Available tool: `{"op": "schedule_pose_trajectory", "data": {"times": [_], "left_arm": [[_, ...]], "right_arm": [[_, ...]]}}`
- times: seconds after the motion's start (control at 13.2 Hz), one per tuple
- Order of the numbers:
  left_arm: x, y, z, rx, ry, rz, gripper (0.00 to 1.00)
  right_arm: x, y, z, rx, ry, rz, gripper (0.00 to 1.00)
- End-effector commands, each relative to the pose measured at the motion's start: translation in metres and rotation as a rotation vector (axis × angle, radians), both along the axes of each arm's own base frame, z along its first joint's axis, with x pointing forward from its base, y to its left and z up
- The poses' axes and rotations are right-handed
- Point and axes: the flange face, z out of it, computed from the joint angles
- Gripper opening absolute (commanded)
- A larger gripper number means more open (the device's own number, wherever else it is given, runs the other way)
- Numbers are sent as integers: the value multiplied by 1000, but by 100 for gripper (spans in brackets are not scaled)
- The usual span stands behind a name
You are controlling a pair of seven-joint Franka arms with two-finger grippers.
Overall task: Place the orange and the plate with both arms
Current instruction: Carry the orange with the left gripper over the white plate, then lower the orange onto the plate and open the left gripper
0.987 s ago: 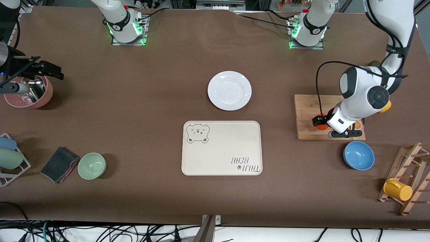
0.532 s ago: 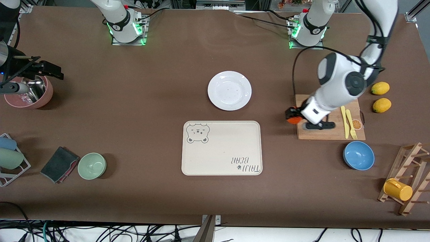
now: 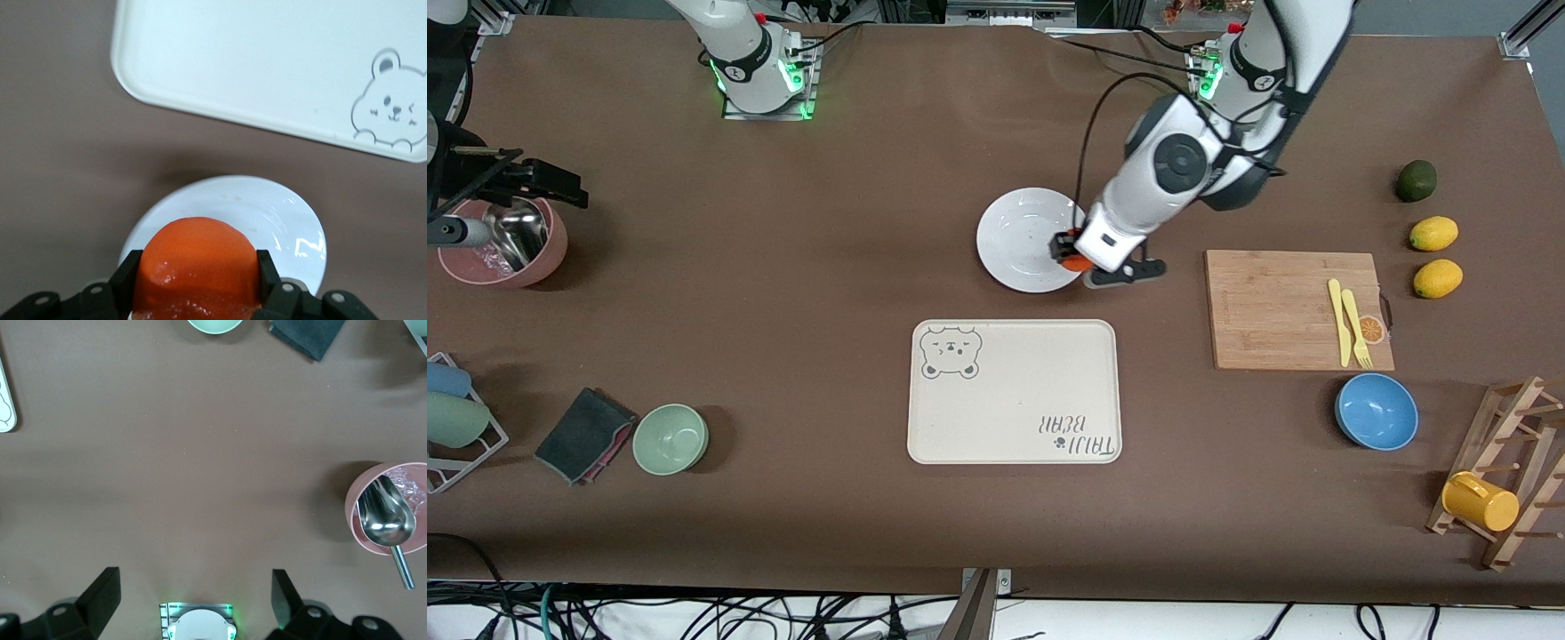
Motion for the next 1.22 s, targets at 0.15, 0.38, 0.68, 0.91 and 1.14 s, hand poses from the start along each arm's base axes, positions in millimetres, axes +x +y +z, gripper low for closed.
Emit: {"op": "schedule_pose_trajectory", "data": {"times": [0.15,0.38,0.68,0.91,1.14], "left_arm": [[-37,-46,-58,-30,52,-7,10],[-48,-46,-68,-12,79,6,19],[-59,-47,-81,7,105,8,72],[-54,-43,-75,10,98,13,99],[-33,-27,-47,5,61,46,100]], "right_arm": [[-3,2,11,7,-4,3,100],[-3,4,11,4,-4,6,100],[-1,0,8,1,-5,2,100],[-1,-3,7,-25,-3,3,100],[-3,3,9,-21,2,16,100]]}}
